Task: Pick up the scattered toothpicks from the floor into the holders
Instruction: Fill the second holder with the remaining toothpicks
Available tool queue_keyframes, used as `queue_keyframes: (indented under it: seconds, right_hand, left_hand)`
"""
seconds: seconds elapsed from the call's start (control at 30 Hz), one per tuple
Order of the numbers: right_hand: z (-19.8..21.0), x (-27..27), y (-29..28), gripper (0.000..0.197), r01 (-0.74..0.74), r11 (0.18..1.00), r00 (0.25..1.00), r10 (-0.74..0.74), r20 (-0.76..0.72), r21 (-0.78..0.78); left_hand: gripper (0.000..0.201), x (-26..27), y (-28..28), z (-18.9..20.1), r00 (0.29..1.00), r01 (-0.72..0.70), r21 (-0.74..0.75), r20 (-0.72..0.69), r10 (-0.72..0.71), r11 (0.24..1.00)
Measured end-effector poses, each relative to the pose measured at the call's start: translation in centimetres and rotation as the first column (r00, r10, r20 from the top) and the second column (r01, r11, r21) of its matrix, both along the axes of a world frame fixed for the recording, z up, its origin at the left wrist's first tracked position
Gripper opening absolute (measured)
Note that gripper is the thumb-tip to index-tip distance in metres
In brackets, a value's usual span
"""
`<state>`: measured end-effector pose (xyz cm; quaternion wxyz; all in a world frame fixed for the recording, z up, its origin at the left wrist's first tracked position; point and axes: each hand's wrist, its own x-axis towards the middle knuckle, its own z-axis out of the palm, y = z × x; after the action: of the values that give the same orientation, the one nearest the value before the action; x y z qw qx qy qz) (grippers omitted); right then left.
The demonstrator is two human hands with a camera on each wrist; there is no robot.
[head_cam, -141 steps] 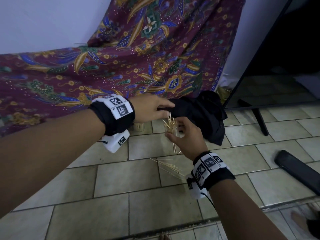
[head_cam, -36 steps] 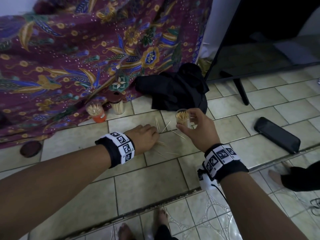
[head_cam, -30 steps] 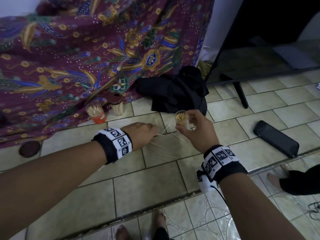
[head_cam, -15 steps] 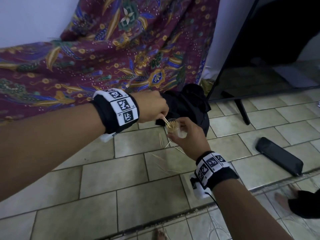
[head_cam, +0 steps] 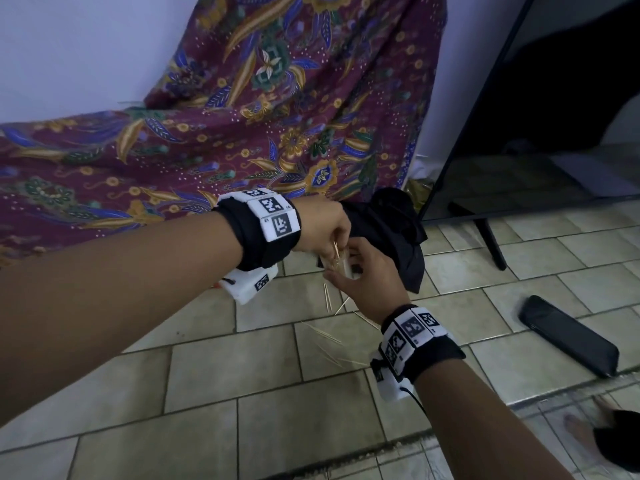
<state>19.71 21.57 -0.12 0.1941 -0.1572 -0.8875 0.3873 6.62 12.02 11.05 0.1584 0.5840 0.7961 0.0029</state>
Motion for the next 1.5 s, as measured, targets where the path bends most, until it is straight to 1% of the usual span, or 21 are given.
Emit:
queue_keyframes:
  seconds: [0.13,0.2,0.27,0.33,0.43,0.5,0.53,0.6,0.63,0.67,0.7,0.77,0.8,0.83,0.93,1.03,1.07,1.17,1.3,1.4,1.5]
  right_hand:
    - [0.1,-0.5,0.1,0.046,0.000,1.000,1.000,0.000,-0.010,-0.001]
    - [0.0,-0.8,0.1,0.046,-0.006,1.000,1.000,0.006,-0.013,0.000]
    - [-0.1,-1.2,0.1,0.047,-0.012,1.000,1.000,0.012,-0.012,-0.001]
    - [-0.2,-1.5,0.1,0.047,-0.019,1.000,1.000,0.019,-0.012,-0.006]
    - [0.0,-1.9,0.1,0.045,-0.028,1.000,1.000,0.028,-0.007,-0.004]
    - [0.0,-2.2,0.1,0.045,-0.032,0.999,0.999,0.032,-0.011,-0.006]
    - [0.1,-2.3,0.2,0.045,-0.032,0.999,0.999,0.032,-0.015,-0.011]
    - [0.1,-2.5,0.2,0.045,-0.026,0.999,0.999,0.025,-0.024,-0.025]
    - [0.1,-2.5,0.2,0.045,-0.022,0.999,0.999,0.022,-0.025,-0.032]
    - [0.2,-2.6,0.2,0.044,-0.021,0.999,0.999,0.020,-0.026,-0.037]
    - [0.2,-2.6,0.2,0.044,-0.021,0.999,0.999,0.020,-0.032,-0.040]
    - [0.3,-2.7,0.2,0.045,-0.022,0.999,0.998,0.020,-0.051,-0.048]
    - [0.3,-2.7,0.2,0.045,-0.022,0.998,0.998,0.019,-0.055,-0.052]
    - [0.4,-2.7,0.2,0.046,-0.023,0.998,0.998,0.020,-0.052,-0.052]
    - [0.4,-2.7,0.0,0.047,-0.035,0.999,0.999,0.034,-0.039,-0.041]
    - [0.1,-2.7,-0.4,0.044,-0.038,0.998,0.998,0.035,-0.060,-0.043]
    - [0.0,-2.6,-0.5,0.044,-0.038,0.998,0.998,0.035,-0.058,-0.043]
    - [-0.1,-2.2,-0.9,0.047,-0.039,0.998,0.999,0.038,-0.036,-0.043]
    - [0.1,-1.4,-1.7,0.045,-0.043,0.999,0.999,0.042,-0.032,-0.021]
    - [0.5,-0.8,-2.3,0.046,-0.034,0.999,0.999,0.034,-0.031,-0.004]
    - [0.6,0.1,-3.1,0.044,-0.034,0.999,0.999,0.034,-0.024,0.000]
  left_hand:
    - [0.028,-1.4,-0.5,0.9,0.986,-0.071,0.023,0.151,0.067,0.997]
    - [0.025,-1.9,-0.8,1.1,0.976,-0.102,0.055,0.198,0.090,0.993]
    - [0.021,-2.2,-1.0,0.9,0.973,-0.121,0.096,0.211,0.099,0.988]
    - [0.017,-2.1,-1.2,0.6,0.979,-0.108,0.150,0.190,0.079,0.983]
    - [0.010,-2.0,-1.7,-0.3,0.994,-0.036,0.182,0.112,0.016,0.983]
    - [0.007,-2.3,-2.4,-0.8,0.997,-0.025,0.236,0.083,0.005,0.971]
    - [0.011,-2.6,-2.8,-0.9,0.997,-0.037,0.283,0.079,0.015,0.958]
    - [0.026,-3.0,-3.8,-1.0,0.997,-0.043,0.367,0.072,0.017,0.929]
    - [0.033,-3.0,-4.3,-1.1,0.998,-0.028,0.378,0.065,0.004,0.925]
    - [0.040,-2.9,-4.9,-1.3,0.999,-0.007,0.352,0.049,-0.011,0.936]
    - [0.047,-2.6,-5.4,-1.7,1.000,0.016,0.279,0.015,-0.021,0.960]
    - [0.059,-2.1,-6.3,-3.0,0.996,0.038,0.055,-0.087,-0.033,0.998]
    - [0.062,-2.0,-6.7,-3.7,0.992,0.046,-0.013,-0.119,-0.047,0.999]
    - [0.063,-2.0,-7.0,-4.1,0.990,0.054,-0.019,-0.131,-0.056,0.998]
    - [0.062,-2.0,-7.7,-4.9,0.987,0.080,0.116,-0.149,-0.062,0.990]
    - [0.063,-1.1,-8.1,-5.8,0.979,0.092,0.119,-0.191,-0.068,0.989]
    - [0.063,-0.8,-8.3,-6.0,0.981,0.086,0.132,-0.186,-0.061,0.988]
    - [0.063,-0.7,-8.7,-6.2,0.991,0.043,0.241,-0.130,-0.012,0.969]
    - [0.065,-0.3,-9.6,-7.0,0.991,0.059,0.170,-0.128,-0.038,0.984]
    - [0.066,0.0,-10.0,-7.3,0.992,0.008,0.183,-0.123,0.015,0.983]
    - [0.064,0.7,-10.5,-7.3,0.995,0.004,0.162,-0.099,0.013,0.987]
